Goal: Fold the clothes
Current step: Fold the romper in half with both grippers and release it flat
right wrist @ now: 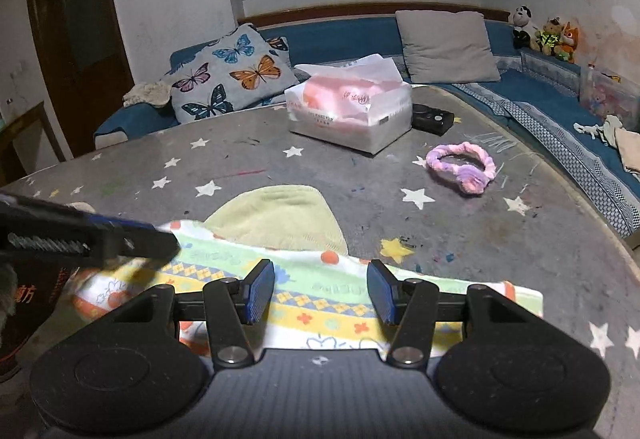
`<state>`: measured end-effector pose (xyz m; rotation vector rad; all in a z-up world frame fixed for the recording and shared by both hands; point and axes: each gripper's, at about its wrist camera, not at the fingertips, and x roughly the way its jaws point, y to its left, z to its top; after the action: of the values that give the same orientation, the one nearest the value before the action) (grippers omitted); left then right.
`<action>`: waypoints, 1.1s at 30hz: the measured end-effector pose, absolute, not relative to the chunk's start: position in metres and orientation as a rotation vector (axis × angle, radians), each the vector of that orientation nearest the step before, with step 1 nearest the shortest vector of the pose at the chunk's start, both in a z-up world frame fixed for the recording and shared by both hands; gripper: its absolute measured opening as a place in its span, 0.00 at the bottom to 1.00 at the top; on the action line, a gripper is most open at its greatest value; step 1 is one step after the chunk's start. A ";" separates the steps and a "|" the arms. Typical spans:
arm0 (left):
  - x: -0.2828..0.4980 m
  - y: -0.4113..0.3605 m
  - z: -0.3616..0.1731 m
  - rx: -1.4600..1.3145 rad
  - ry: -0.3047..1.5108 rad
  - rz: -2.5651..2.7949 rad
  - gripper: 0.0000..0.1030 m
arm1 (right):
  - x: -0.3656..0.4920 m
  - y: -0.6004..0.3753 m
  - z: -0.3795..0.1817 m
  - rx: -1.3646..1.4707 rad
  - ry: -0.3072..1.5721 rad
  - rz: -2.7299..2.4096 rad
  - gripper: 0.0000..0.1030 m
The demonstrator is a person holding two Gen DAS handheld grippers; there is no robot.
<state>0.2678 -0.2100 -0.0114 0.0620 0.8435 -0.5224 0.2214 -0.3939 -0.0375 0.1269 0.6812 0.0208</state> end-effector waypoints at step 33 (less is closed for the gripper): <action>0.175 -0.172 -0.014 0.167 0.739 -0.446 0.51 | 0.109 -0.346 -0.029 -0.007 0.666 0.109 0.76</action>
<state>0.1752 -0.1723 -0.0145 0.1673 0.7386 -0.4464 0.1090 -0.3456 -0.0291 -0.0070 0.6657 0.1087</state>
